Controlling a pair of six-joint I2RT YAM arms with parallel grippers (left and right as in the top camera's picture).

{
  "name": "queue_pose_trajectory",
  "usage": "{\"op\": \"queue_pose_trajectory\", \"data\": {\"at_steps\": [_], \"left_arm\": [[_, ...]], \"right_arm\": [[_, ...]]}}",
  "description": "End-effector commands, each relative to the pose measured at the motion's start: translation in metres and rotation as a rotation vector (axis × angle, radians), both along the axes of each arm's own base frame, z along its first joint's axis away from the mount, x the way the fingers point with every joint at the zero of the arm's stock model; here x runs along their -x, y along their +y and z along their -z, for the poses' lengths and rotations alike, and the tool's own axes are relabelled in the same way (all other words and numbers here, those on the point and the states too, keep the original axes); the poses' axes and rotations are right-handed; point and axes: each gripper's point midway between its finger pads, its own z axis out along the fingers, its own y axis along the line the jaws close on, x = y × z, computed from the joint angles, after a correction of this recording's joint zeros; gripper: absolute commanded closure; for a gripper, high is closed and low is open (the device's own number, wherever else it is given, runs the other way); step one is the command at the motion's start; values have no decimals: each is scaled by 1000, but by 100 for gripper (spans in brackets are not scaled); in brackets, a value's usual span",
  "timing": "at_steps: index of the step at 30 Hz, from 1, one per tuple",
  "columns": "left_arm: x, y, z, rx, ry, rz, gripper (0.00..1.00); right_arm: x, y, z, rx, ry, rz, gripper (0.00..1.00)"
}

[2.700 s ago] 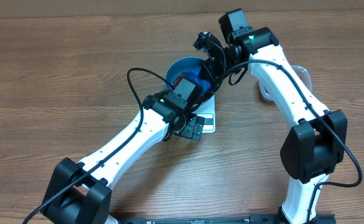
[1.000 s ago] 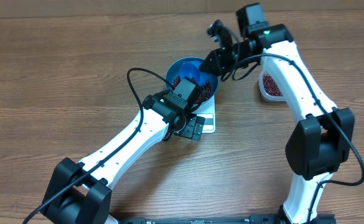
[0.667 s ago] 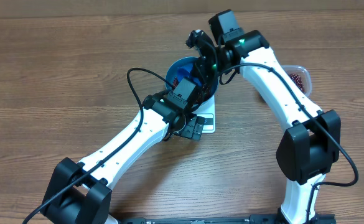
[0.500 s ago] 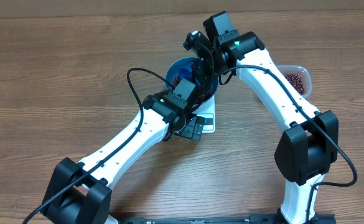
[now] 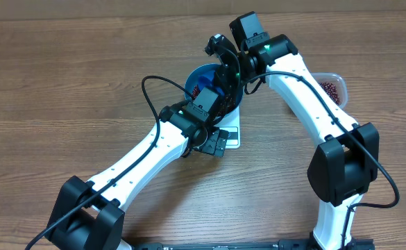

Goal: Scoop item into bowl and weigh 150g on scale

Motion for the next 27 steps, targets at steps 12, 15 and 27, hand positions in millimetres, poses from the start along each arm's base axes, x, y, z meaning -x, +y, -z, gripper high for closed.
{"op": "queue_pose_trajectory", "data": {"at_steps": [12,15,27], "left_arm": [[1,2,-4,1,-13,-8,1],[1,2,-4,1,-13,-8,0],[1,2,-4,1,-13,-8,1]], "right_arm": [[-6,-12,-84,-152,-83,9,96],[-1,-17,-88,-147,-71,17,96],[-10,-47,-87,-181,-2,146,96]]}}
